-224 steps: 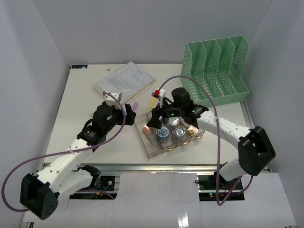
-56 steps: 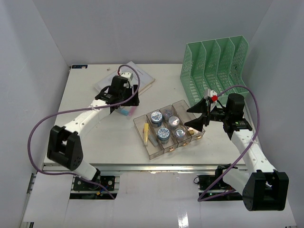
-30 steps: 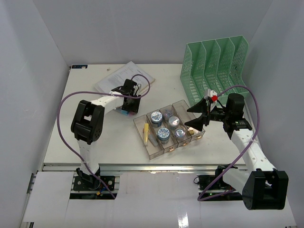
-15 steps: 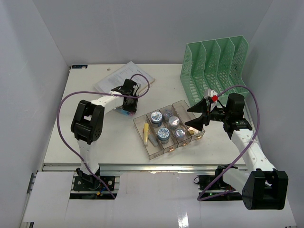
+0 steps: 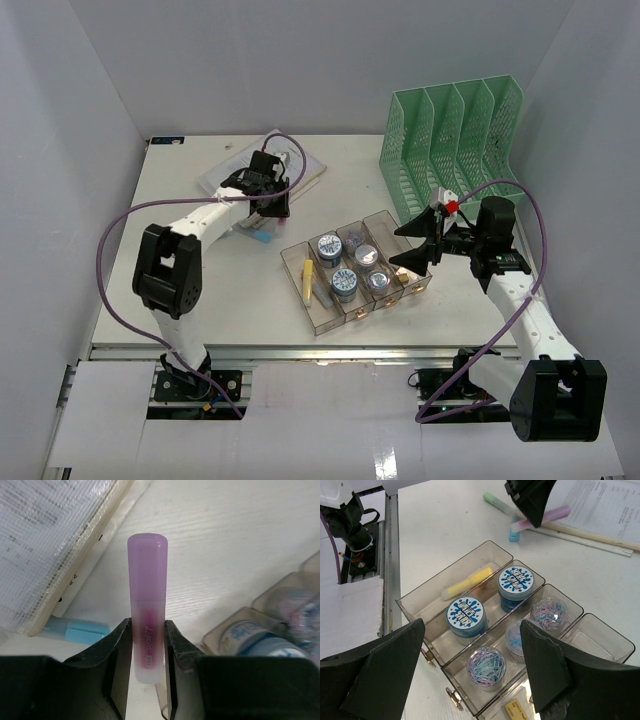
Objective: Organize the desk
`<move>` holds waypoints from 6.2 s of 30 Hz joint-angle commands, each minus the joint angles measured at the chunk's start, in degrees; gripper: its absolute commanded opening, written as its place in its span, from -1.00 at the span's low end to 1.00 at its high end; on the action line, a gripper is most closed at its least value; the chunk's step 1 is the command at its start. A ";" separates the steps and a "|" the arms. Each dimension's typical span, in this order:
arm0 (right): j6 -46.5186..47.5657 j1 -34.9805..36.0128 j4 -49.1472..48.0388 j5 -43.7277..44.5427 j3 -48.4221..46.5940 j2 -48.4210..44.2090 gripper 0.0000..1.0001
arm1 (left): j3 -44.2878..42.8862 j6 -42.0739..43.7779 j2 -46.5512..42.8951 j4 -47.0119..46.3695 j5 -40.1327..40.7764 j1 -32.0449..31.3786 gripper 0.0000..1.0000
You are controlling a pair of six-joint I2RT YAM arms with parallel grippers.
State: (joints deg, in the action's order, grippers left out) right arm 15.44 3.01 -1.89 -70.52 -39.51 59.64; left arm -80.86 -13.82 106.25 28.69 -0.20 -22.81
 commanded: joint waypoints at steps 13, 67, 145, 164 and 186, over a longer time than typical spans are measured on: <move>0.47 -0.29 0.22 1.52 -0.84 0.65 0.65 | 29.36 -29.21 -28.67 -20.89 -28.19 1.28 -0.65; 12.06 24.37 21.81 28.91 -25.00 21.87 0.64 | 37.31 -6.98 -59.85 -0.47 3.98 5.53 0.57; 34.63 48.24 20.93 43.55 -82.97 87.05 0.24 | 44.12 -4.20 -90.84 -2.48 14.18 5.49 0.96; 26.25 49.81 26.26 43.32 -74.29 79.68 -0.28 | 44.12 -4.29 -90.60 -2.50 14.12 5.49 0.96; 27.78 50.05 34.32 42.32 -82.97 85.00 -0.51 | 44.12 -4.64 -89.37 -1.88 14.68 5.55 0.96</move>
State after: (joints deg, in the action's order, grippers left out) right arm 43.98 52.95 26.77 -26.24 -119.26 141.47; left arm -36.88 -18.46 15.58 26.75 14.22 -17.41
